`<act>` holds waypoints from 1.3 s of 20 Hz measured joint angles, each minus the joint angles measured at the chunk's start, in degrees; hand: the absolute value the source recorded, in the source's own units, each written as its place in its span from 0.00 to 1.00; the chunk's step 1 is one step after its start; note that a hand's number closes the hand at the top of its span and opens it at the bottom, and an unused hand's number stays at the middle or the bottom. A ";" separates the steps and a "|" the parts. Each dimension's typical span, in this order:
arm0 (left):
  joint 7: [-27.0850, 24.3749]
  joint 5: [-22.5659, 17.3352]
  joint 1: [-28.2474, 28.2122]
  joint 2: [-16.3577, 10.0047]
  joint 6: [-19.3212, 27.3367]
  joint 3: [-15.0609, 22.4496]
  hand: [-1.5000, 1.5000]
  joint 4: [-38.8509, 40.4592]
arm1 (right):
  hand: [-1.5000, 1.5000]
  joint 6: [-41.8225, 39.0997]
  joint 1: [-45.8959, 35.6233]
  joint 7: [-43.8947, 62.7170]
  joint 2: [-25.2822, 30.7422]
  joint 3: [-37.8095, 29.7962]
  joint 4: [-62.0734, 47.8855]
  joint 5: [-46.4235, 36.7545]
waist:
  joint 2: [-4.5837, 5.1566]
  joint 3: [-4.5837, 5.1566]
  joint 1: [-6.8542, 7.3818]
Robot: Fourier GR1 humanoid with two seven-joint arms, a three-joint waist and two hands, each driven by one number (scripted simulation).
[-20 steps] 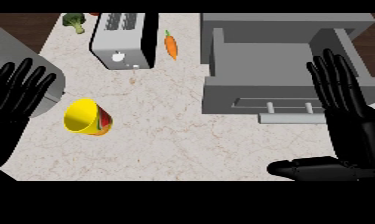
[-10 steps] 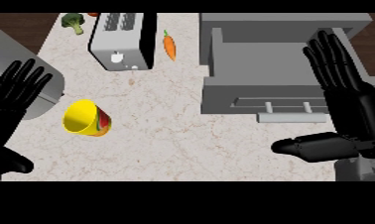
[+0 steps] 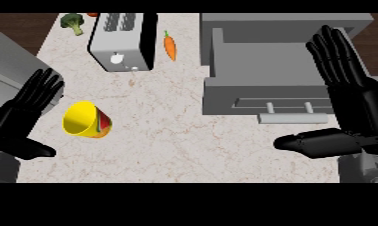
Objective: Pick up the cup, place it into the drawer and close the drawer
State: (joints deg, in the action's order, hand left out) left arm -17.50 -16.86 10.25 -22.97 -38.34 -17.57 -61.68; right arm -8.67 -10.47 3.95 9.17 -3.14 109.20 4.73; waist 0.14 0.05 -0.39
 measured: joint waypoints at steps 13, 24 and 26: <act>-21.32 16.25 9.72 -2.53 6.96 2.66 0.00 32.65 | 0.00 -0.75 -3.84 2.58 1.18 -2.02 -1.14 1.31 | 0.18 0.10 -0.55; -31.18 20.38 13.38 -0.43 12.89 4.42 0.00 43.92 | 0.00 -0.63 -5.19 1.96 0.66 -1.72 -2.13 0.98 | 0.51 0.25 -1.27; -32.39 20.68 13.55 -0.56 13.27 4.50 0.00 45.09 | 0.00 -0.75 -5.28 1.96 0.71 -1.83 -2.44 1.12 | 0.60 0.27 -1.38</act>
State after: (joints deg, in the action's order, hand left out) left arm -49.89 3.82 23.80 -23.53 -25.07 -13.07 -16.59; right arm -9.42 -15.74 5.90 9.88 -4.97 106.77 5.85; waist 0.74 0.32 -1.77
